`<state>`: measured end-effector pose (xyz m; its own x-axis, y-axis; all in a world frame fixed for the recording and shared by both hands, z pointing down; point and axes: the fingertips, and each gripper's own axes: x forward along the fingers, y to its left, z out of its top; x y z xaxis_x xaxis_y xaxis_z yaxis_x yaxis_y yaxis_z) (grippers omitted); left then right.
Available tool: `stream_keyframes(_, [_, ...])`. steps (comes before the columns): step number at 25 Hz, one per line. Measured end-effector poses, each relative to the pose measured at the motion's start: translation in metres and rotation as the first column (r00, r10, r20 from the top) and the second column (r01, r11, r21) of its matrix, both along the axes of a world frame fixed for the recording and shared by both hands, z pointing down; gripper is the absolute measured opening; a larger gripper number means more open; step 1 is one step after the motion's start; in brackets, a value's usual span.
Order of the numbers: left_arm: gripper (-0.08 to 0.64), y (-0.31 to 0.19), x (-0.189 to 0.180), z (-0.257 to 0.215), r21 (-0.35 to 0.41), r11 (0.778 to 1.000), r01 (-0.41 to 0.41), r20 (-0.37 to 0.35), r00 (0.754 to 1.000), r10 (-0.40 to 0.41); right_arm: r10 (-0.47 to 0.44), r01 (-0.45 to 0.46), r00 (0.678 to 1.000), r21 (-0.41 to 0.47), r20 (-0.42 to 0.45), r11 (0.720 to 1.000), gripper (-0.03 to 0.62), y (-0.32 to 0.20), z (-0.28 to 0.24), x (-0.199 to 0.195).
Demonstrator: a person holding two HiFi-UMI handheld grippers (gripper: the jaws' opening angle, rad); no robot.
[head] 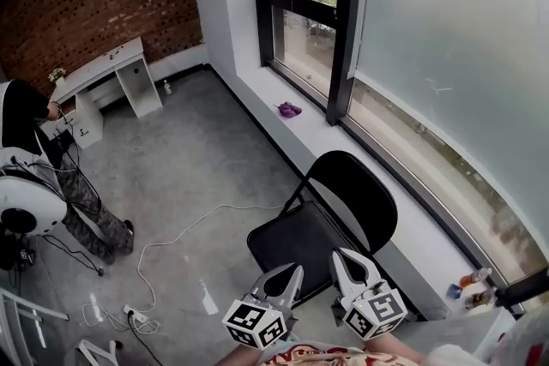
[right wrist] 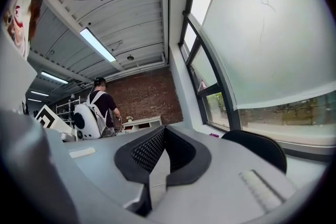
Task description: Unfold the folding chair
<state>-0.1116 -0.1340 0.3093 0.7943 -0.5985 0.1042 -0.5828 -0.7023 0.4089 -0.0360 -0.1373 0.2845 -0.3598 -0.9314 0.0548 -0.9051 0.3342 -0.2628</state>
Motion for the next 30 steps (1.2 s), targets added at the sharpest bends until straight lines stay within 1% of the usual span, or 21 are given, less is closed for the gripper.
stream_keyframes(3, [0.005,0.036,0.034,-0.002,-0.002,1.000,-0.008,-0.019,1.000,0.008,-0.002,0.002,1.000,0.003,-0.011,1.000,0.023,0.044,0.005,0.022])
stream_keyframes(6, [0.005,0.080,0.055,-0.001,-0.007,1.000,-0.014,-0.001,1.000,0.014,0.004,-0.004,1.000,-0.017,-0.014,1.000,0.023,0.089,0.020,0.040])
stream_keyframes(9, [0.005,0.120,0.056,0.002,0.004,1.000,0.025,0.031,0.999,-0.025,-0.008,0.009,1.000,-0.044,0.020,0.999,0.023,0.126,0.035,0.049])
stream_keyframes(12, [0.005,0.154,0.050,0.000,0.005,0.998,0.064,0.054,0.996,-0.064,-0.049,0.052,0.997,-0.062,0.053,0.997,0.023,0.146,0.040,0.043])
stream_keyframes(16, [0.005,0.190,0.031,-0.008,0.035,0.994,0.104,0.088,0.990,-0.107,-0.122,0.124,0.990,-0.034,0.072,0.992,0.023,0.167,0.030,0.017])
stream_keyframes(19, [0.005,0.203,0.019,-0.014,0.047,0.992,0.118,0.067,0.990,-0.121,-0.155,0.156,0.986,-0.009,0.065,0.988,0.023,0.180,0.022,-0.001])
stream_keyframes(23, [0.005,0.223,-0.002,-0.023,0.065,0.991,0.119,0.027,0.992,-0.121,-0.167,0.167,0.986,-0.001,0.031,0.986,0.023,0.203,0.018,-0.023])
stream_keyframes(26, [0.005,0.250,-0.035,-0.030,0.079,0.990,0.115,0.018,0.993,-0.117,-0.158,0.158,0.987,-0.014,0.016,0.987,0.023,0.229,0.020,-0.051])
stream_keyframes(30, [0.005,0.290,-0.102,-0.035,0.096,0.987,0.132,0.028,0.990,-0.136,-0.136,0.137,0.990,-0.013,0.034,0.991,0.023,0.268,0.014,-0.105])
